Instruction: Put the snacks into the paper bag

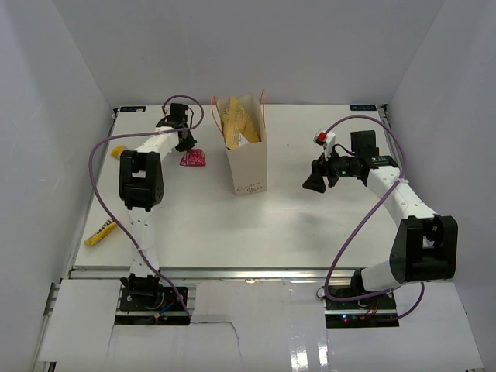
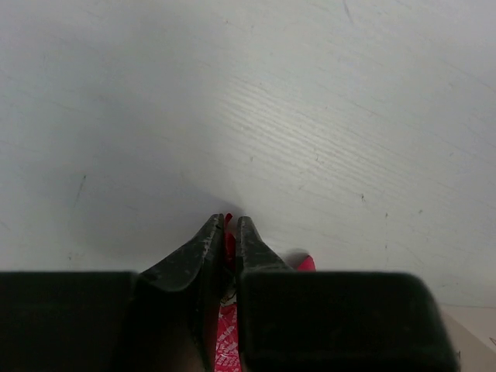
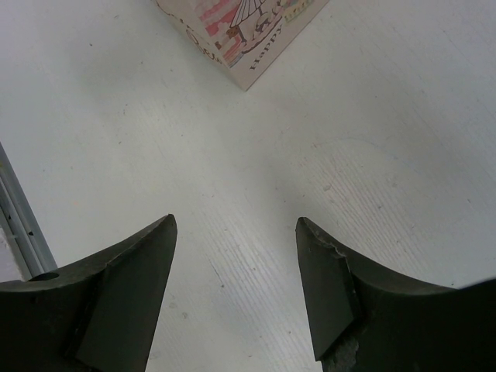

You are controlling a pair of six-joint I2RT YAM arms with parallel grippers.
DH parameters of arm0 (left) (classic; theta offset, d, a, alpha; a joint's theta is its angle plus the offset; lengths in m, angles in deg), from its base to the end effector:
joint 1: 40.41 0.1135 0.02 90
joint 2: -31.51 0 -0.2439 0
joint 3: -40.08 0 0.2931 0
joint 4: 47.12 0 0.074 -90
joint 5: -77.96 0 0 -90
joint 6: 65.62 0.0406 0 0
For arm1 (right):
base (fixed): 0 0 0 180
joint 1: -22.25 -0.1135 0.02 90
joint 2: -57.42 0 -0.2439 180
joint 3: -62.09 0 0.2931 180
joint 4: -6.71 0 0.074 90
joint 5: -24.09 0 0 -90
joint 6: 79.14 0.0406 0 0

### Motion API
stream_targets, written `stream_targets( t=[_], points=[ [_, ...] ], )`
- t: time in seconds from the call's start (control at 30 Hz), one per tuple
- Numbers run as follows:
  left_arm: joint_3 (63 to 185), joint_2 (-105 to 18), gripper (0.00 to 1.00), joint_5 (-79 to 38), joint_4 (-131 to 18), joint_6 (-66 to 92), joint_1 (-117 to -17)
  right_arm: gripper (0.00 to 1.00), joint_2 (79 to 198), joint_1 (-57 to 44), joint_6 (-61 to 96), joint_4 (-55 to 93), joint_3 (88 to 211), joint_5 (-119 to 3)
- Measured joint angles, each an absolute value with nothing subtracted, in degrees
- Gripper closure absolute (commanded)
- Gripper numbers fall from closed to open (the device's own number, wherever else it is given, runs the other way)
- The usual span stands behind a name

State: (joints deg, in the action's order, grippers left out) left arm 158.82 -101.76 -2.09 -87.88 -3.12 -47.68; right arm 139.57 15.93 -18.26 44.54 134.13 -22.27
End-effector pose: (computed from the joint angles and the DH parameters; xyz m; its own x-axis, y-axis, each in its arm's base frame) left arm 0.5324 -0.0608 0.1239 -0.7358 -0.3646 -0.5707 -0.3525 0.9257 -0.1369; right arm 0.3393 0.0658 0.2269 -0.3823 -0.3967 -0.8346 -0.8301 0.5441 0.1216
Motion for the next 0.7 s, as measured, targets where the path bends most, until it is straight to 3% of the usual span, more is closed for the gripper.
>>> stream_targets(
  t=[0.1, 0.33, 0.7],
  points=[
    [157.1, -100.6, 1.00, -3.0, -87.8, -3.5, -47.7, 0.32, 139.6, 15.9, -18.2, 44.5, 134.1, -22.3],
    [148.7, -94.4, 1.00, -6.2, -87.3, -4.0, -47.7, 0.32, 139.5, 15.9, -18.2, 44.5, 134.1, -22.3],
    [121.5, -56.3, 1.00, -16.8, -76.4, -5.9, -47.7, 0.32, 138.7, 16.1, -18.1, 44.6, 134.1, -22.0]
  ],
)
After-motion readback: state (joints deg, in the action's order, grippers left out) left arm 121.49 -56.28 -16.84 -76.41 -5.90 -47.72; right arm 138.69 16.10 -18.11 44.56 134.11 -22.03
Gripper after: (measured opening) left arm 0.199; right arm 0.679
